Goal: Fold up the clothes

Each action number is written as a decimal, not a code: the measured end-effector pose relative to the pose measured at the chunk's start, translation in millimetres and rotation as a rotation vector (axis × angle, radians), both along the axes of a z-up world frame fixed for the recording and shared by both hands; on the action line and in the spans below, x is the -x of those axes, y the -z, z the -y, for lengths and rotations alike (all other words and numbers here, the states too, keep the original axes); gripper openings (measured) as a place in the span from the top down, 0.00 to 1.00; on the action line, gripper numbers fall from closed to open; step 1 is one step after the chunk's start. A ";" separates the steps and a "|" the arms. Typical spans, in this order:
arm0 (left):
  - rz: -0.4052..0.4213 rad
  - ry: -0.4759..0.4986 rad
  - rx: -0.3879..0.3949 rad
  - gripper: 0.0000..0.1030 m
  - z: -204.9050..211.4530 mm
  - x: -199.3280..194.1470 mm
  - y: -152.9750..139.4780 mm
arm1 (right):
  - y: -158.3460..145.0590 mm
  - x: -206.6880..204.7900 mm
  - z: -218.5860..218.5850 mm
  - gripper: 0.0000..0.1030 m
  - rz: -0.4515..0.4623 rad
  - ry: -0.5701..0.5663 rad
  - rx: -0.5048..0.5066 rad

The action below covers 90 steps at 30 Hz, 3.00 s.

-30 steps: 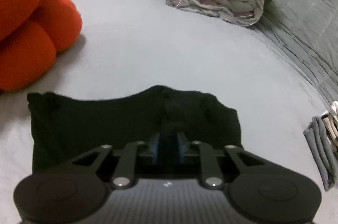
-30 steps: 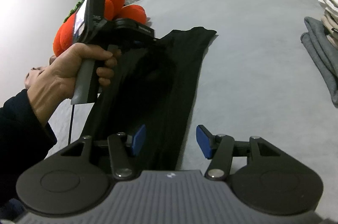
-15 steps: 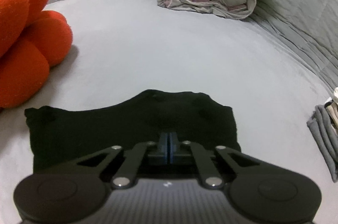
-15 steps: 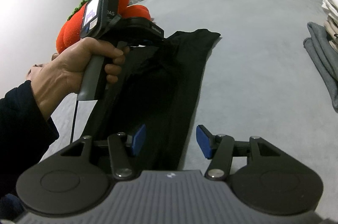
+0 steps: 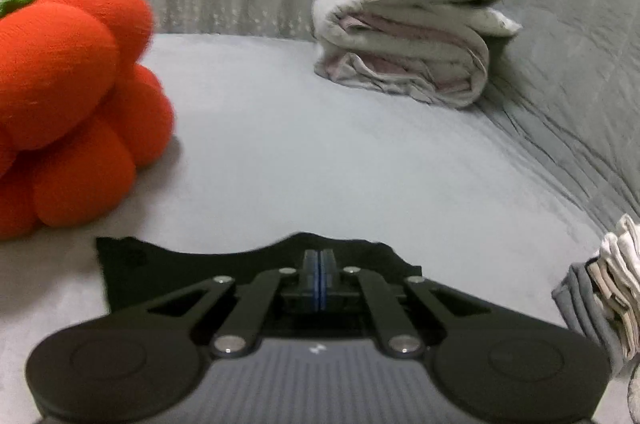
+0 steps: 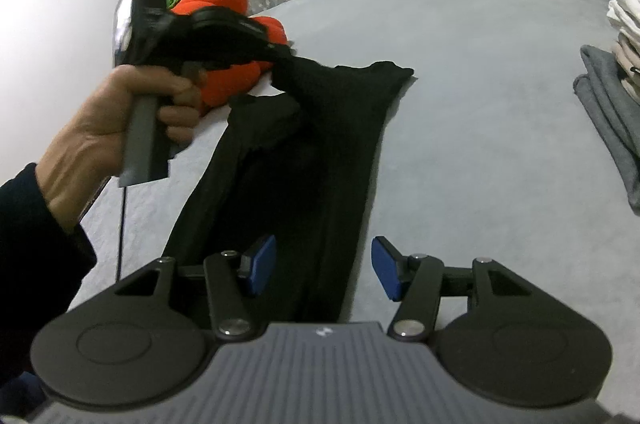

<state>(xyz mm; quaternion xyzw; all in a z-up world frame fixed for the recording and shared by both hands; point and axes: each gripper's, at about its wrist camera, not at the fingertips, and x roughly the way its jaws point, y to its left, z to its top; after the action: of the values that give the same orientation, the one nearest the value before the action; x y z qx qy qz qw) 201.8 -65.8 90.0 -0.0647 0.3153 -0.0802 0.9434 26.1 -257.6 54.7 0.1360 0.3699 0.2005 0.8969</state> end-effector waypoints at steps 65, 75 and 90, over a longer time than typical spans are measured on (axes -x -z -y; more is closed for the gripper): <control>0.050 -0.166 0.210 0.96 -96.0 4.5 39.6 | 28.7 -278.4 -60.5 0.93 0.114 -0.059 0.176; 0.001 -0.206 0.268 0.96 -115.8 -2.9 50.6 | 29.6 -281.4 -66.9 0.89 0.123 -0.001 0.198; -0.058 -0.185 0.208 0.63 -115.0 -17.4 60.1 | 24.2 -252.4 -53.3 0.86 0.109 -0.009 0.176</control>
<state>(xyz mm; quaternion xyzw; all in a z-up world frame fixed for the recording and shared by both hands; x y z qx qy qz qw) 219.2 49.3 29.9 -0.1932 0.3253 -0.0235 0.9254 278.5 -204.3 30.5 0.0439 0.3372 0.1786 0.9233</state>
